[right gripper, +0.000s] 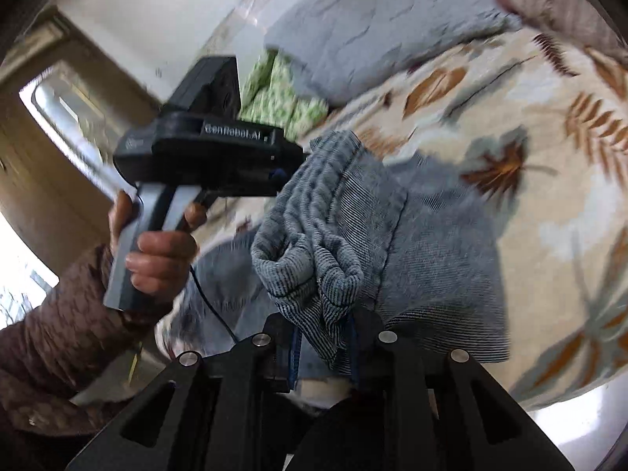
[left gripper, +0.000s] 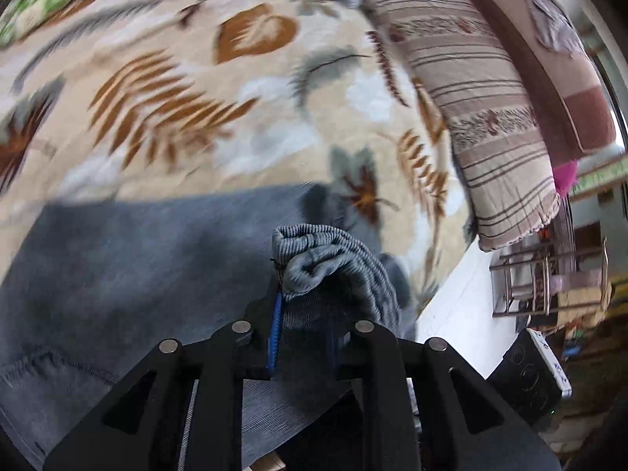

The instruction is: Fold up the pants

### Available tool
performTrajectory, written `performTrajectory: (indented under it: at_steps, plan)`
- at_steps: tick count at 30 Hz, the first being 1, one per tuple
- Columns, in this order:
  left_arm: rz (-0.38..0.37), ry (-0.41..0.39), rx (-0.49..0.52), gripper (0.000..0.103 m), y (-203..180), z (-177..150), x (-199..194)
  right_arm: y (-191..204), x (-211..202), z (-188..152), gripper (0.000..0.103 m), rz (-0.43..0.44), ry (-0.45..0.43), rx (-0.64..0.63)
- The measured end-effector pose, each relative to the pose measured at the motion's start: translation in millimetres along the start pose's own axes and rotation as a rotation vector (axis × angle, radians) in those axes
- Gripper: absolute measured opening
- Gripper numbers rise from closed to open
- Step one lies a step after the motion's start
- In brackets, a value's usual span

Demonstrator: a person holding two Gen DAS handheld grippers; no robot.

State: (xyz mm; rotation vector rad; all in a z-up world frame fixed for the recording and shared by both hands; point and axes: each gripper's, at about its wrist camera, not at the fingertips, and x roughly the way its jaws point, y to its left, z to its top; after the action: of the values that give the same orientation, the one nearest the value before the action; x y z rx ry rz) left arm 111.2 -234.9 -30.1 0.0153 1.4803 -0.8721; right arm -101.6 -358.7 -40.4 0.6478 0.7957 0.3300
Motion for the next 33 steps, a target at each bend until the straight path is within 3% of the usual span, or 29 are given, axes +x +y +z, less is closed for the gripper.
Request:
performTrajectory:
  at_steps: [5, 16, 18, 23, 25, 28, 30, 33]
  plan:
    - [0.02, 0.017, -0.07, 0.016, 31, -20, 4, 12, 33, -11, 0.023, -0.03, 0.107, -0.048]
    - [0.014, -0.01, -0.234, 0.016, 74, -38, -1, 34, 64, -23, 0.025, -0.104, 0.222, -0.134]
    - [0.017, -0.018, -0.24, 0.016, 75, -42, -7, 36, 62, -22, 0.026, -0.109, 0.217, -0.133]
    - [0.002, -0.03, -0.272, 0.018, 82, -52, -21, 43, 43, -23, 0.047, -0.149, 0.208, -0.18]
    - [-0.019, -0.051, -0.308, 0.025, 89, -58, -29, 46, 30, -24, 0.055, -0.161, 0.193, -0.195]
    - [-0.085, -0.084, -0.385, 0.035, 100, -66, -36, 47, 11, -22, 0.056, -0.151, 0.159, -0.185]
    - [-0.151, -0.096, -0.427, 0.037, 104, -72, -36, 45, 1, -17, 0.057, -0.145, 0.133, -0.175]
    - [-0.189, -0.096, -0.439, 0.044, 100, -76, -30, 32, -18, -1, 0.06, -0.111, 0.061, -0.125]
